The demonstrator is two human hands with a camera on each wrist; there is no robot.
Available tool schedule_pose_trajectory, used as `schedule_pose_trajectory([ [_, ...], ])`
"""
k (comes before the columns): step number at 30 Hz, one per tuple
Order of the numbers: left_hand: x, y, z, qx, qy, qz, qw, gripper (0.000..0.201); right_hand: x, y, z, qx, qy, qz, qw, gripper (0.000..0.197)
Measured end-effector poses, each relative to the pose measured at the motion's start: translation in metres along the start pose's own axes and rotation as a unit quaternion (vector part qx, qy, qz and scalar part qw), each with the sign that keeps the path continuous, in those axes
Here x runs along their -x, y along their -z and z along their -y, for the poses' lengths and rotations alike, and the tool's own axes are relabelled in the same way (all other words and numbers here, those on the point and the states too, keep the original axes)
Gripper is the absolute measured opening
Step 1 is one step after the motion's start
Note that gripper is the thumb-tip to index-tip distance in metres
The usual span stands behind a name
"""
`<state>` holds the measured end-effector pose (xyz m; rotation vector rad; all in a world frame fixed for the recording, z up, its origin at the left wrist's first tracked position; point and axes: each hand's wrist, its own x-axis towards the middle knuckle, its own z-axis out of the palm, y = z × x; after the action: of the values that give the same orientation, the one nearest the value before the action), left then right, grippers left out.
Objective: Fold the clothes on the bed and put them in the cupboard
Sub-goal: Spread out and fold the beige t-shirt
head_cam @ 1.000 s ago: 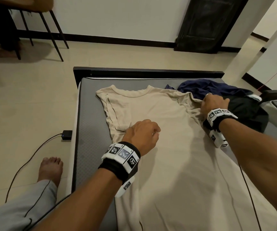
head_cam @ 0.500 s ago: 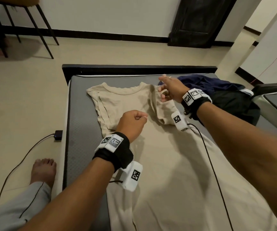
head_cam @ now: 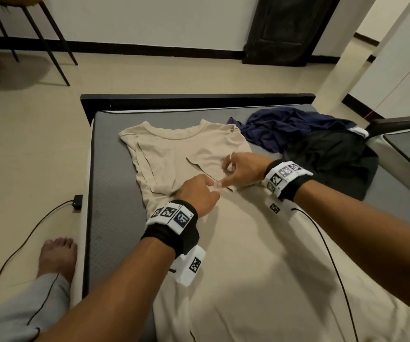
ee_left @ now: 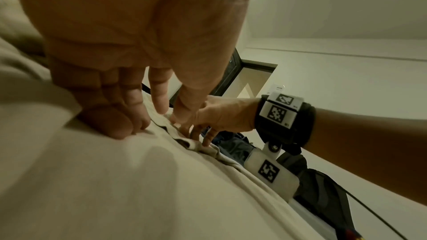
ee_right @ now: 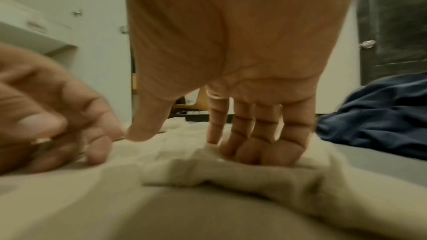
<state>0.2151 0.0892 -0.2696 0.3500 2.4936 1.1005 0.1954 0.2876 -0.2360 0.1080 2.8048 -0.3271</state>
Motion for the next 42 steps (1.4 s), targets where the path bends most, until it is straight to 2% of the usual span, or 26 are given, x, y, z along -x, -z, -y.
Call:
schedule_pose_trajectory([
  [2,-0.002,0.001,-0.001,0.002,0.006,0.004,1.0,0.034,-0.001,-0.015,0.01,0.06,0.011,-0.009,0.998,0.058],
  [6,-0.005,0.002,0.0,0.006,0.017,0.018,1.0,0.036,-0.008,-0.02,0.027,0.111,0.004,-0.127,0.986,0.02],
  [8,-0.006,0.002,0.0,0.014,0.018,0.02,1.0,0.036,-0.014,-0.016,0.034,0.046,-0.001,-0.193,0.98,0.014],
  [9,-0.005,0.002,0.0,0.02,0.018,0.019,0.999,0.035,-0.018,-0.013,0.037,-0.009,0.004,-0.199,0.98,0.016],
  [11,-0.003,0.003,0.001,0.027,0.018,0.019,0.999,0.034,-0.019,-0.01,0.045,-0.096,0.018,-0.129,0.987,0.017],
  [13,-0.003,0.002,0.001,0.033,0.016,0.021,0.999,0.033,-0.014,-0.01,0.047,-0.082,0.033,-0.086,0.992,0.017],
  [14,-0.003,0.002,0.002,0.034,0.016,0.019,0.999,0.033,-0.008,-0.008,0.045,-0.073,0.029,-0.095,0.992,0.02],
  [17,-0.003,0.0,0.001,-0.004,0.017,0.01,1.0,0.04,0.026,0.0,0.024,-0.054,0.027,-0.18,0.982,0.021],
  [19,-0.005,-0.002,-0.004,-0.062,0.011,0.007,0.998,0.054,0.063,0.001,-0.001,-0.068,-0.006,-0.202,0.977,0.019],
  [20,-0.007,-0.002,-0.008,-0.09,0.007,0.006,0.996,0.062,0.082,-0.003,-0.017,-0.062,-0.03,-0.19,0.979,0.02],
  [22,-0.012,-0.005,-0.02,-0.154,0.007,0.003,0.988,0.077,0.12,-0.017,-0.053,-0.031,-0.09,-0.128,0.987,0.029],
  [24,-0.017,-0.013,-0.038,-0.263,-0.007,-0.01,0.965,0.083,0.156,-0.034,-0.086,0.0,-0.147,-0.071,0.987,0.045],
  [25,-0.017,-0.02,-0.049,-0.317,-0.038,-0.027,0.947,0.081,0.174,-0.039,-0.099,0.004,-0.175,-0.061,0.983,0.052],
  [27,-0.015,-0.04,-0.068,-0.382,-0.153,-0.065,0.909,0.067,0.209,-0.048,-0.118,-0.004,-0.23,-0.066,0.971,0.057],
  [29,-0.014,-0.062,-0.077,-0.407,-0.236,-0.055,0.881,0.053,0.238,-0.054,-0.133,-0.025,-0.268,-0.08,0.96,0.056],
  [30,-0.014,-0.07,-0.077,-0.413,-0.239,-0.037,0.878,0.048,0.248,-0.057,-0.138,-0.04,-0.286,-0.076,0.954,0.054],
  [32,-0.018,-0.075,-0.073,-0.41,-0.206,-0.001,0.889,0.042,0.262,-0.061,-0.143,-0.067,-0.311,-0.055,0.946,0.045],
  [35,-0.024,-0.067,-0.064,-0.386,-0.204,0.001,0.9,0.034,0.269,-0.065,-0.14,-0.069,-0.308,-0.037,0.948,0.022],
  [38,-0.029,-0.054,-0.062,-0.374,-0.2,-0.001,0.906,0.033,0.27,-0.064,-0.132,-0.047,-0.306,-0.028,0.95,0.021],
  [40,-0.03,-0.049,-0.065,-0.38,-0.19,0.006,0.905,0.035,0.273,-0.062,-0.125,-0.053,-0.303,-0.057,0.95,0.023],
  [42,-0.031,-0.046,-0.069,-0.392,-0.189,0.005,0.901,0.033,0.28,-0.059,-0.113,-0.105,-0.292,-0.095,0.946,0.025],
])
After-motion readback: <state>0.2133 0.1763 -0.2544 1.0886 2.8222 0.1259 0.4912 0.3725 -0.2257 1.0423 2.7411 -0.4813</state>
